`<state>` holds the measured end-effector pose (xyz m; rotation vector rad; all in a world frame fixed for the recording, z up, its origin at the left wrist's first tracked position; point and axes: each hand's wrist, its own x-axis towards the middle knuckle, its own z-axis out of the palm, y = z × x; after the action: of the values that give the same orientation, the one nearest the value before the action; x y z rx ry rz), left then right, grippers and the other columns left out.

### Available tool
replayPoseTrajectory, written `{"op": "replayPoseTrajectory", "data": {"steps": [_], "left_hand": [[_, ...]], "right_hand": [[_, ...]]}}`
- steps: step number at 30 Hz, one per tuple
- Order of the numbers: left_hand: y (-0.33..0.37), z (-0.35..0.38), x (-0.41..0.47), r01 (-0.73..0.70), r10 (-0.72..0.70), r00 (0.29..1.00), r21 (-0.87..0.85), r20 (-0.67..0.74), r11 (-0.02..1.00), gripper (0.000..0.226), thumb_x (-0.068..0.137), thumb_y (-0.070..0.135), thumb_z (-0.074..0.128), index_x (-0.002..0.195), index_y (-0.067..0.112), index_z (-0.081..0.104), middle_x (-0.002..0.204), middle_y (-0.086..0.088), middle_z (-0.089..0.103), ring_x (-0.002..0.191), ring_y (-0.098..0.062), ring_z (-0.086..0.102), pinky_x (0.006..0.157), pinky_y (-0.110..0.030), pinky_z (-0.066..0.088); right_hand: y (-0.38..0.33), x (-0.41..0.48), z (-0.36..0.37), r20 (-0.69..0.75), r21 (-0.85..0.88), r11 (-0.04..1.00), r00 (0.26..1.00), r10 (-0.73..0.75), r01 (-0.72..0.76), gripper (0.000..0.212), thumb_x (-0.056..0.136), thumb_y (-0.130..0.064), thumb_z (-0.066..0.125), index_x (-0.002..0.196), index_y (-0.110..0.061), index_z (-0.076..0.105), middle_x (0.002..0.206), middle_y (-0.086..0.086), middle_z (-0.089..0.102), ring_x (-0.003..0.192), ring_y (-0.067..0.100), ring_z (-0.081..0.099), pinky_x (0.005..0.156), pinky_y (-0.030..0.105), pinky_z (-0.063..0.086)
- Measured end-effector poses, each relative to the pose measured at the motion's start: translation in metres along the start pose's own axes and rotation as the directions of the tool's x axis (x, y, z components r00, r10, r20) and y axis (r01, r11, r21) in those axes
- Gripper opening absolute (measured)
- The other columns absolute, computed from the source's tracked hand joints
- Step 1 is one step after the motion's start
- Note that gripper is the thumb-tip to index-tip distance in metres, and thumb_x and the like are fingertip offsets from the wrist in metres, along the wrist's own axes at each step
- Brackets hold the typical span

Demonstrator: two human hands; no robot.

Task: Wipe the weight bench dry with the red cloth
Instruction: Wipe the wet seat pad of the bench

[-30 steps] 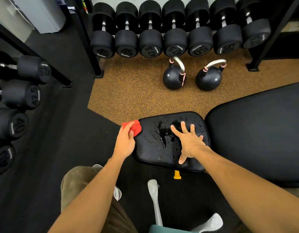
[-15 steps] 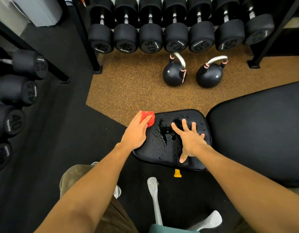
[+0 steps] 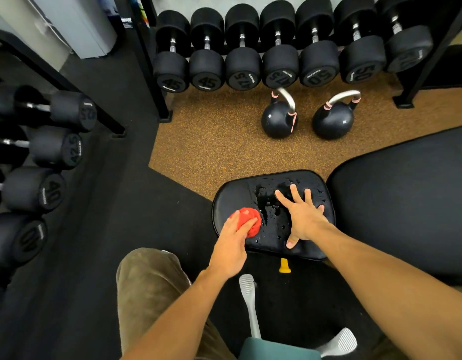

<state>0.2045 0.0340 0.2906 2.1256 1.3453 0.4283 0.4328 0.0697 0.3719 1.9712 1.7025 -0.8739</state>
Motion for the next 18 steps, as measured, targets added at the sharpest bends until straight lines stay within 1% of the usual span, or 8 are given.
{"op": "replayPoseTrajectory", "data": {"steps": [2, 6, 8, 10, 12, 14, 16, 18], "left_hand": [[0.005, 0.004, -0.014, 0.021, -0.021, 1.0, -0.027, 0.008, 0.999, 0.06, 0.099, -0.007, 0.05, 0.151, 0.022, 0.049, 0.166, -0.006, 0.03, 0.157, -0.028, 0.019, 0.127, -0.044, 0.021], [0.015, 0.01, -0.036, 0.076, -0.074, 0.997, -0.077, 0.027, 0.994, 0.063, 0.098, -0.009, 0.05, 0.15, 0.026, 0.05, 0.166, 0.004, 0.028, 0.158, -0.02, 0.015, 0.128, -0.041, 0.022], [0.024, 0.008, -0.042, 0.102, -0.095, 0.994, -0.17, 0.049, 0.98, 0.062, 0.099, -0.009, 0.048, 0.149, 0.029, 0.052, 0.165, 0.009, 0.03, 0.156, -0.016, 0.022, 0.126, -0.038, 0.028], [0.026, 0.006, -0.043, 0.134, -0.116, 0.99, -0.246, 0.085, 0.96, 0.057, 0.101, -0.003, 0.043, 0.146, 0.031, 0.055, 0.164, 0.005, 0.035, 0.153, -0.016, 0.031, 0.124, -0.035, 0.031], [0.023, 0.002, -0.041, 0.17, -0.145, 0.983, -0.26, 0.112, 0.951, 0.05, 0.102, 0.009, 0.04, 0.14, 0.035, 0.059, 0.161, 0.002, 0.039, 0.15, -0.018, 0.035, 0.123, -0.04, 0.033], [0.02, -0.004, -0.035, 0.227, -0.176, 0.968, -0.323, 0.179, 0.919, 0.047, 0.102, 0.008, 0.041, 0.136, 0.032, 0.063, 0.153, 0.001, 0.048, 0.143, -0.018, 0.045, 0.121, -0.043, 0.037], [0.032, -0.021, -0.028, 0.326, -0.253, 0.944, -0.485, 0.211, 0.812, 0.045, 0.102, 0.0, 0.042, 0.129, 0.026, 0.067, 0.139, 0.0, 0.06, 0.128, -0.014, 0.058, 0.114, -0.037, 0.045], [0.044, -0.041, -0.019, 0.444, -0.428, 0.882, -0.653, 0.197, 0.614, 0.044, 0.1, -0.007, 0.039, 0.12, 0.018, 0.069, 0.121, -0.006, 0.07, 0.103, -0.013, 0.066, 0.093, -0.023, 0.053]], "right_hand": [[-0.001, -0.005, 0.005, -0.031, -0.005, 1.0, 1.0, 0.005, -0.005, 0.151, 0.062, -0.028, 0.098, 0.161, -0.04, -0.015, 0.167, 0.003, -0.031, 0.155, 0.04, -0.023, 0.12, 0.072, 0.011], [-0.001, -0.016, 0.014, -0.098, -0.006, 1.0, 0.995, 0.003, -0.003, 0.136, 0.072, -0.029, 0.093, 0.164, -0.032, -0.008, 0.171, 0.008, -0.018, 0.158, 0.038, -0.012, 0.124, 0.062, 0.017], [0.004, -0.023, 0.019, -0.123, 0.011, 1.0, 0.992, -0.001, 0.002, 0.127, 0.077, -0.032, 0.09, 0.165, -0.031, -0.002, 0.172, 0.007, -0.012, 0.159, 0.035, -0.007, 0.125, 0.056, 0.019], [0.01, -0.029, 0.025, -0.139, 0.03, 0.999, 0.99, -0.01, 0.014, 0.12, 0.081, -0.036, 0.085, 0.165, -0.029, 0.001, 0.173, 0.006, -0.009, 0.16, 0.032, -0.004, 0.126, 0.053, 0.021], [0.015, -0.036, 0.029, -0.151, 0.048, 0.999, 0.988, -0.018, 0.025, 0.113, 0.085, -0.04, 0.081, 0.165, -0.029, 0.002, 0.173, 0.005, -0.008, 0.16, 0.03, -0.004, 0.126, 0.05, 0.021], [0.019, -0.041, 0.03, -0.159, 0.059, 0.998, 0.987, -0.028, 0.038, 0.107, 0.088, -0.045, 0.077, 0.165, -0.03, 0.004, 0.173, 0.004, -0.007, 0.16, 0.029, -0.004, 0.126, 0.049, 0.021], [0.022, -0.047, 0.034, -0.175, 0.082, 0.996, 0.984, -0.022, 0.037, 0.102, 0.09, -0.052, 0.071, 0.165, -0.031, 0.005, 0.174, 0.003, -0.005, 0.16, 0.029, -0.003, 0.126, 0.049, 0.02], [0.027, -0.053, 0.04, -0.185, 0.122, 0.992, 0.983, 0.007, 0.016, 0.096, 0.092, -0.057, 0.066, 0.165, -0.032, 0.007, 0.174, 0.002, -0.004, 0.16, 0.029, -0.003, 0.126, 0.048, 0.02]]}}
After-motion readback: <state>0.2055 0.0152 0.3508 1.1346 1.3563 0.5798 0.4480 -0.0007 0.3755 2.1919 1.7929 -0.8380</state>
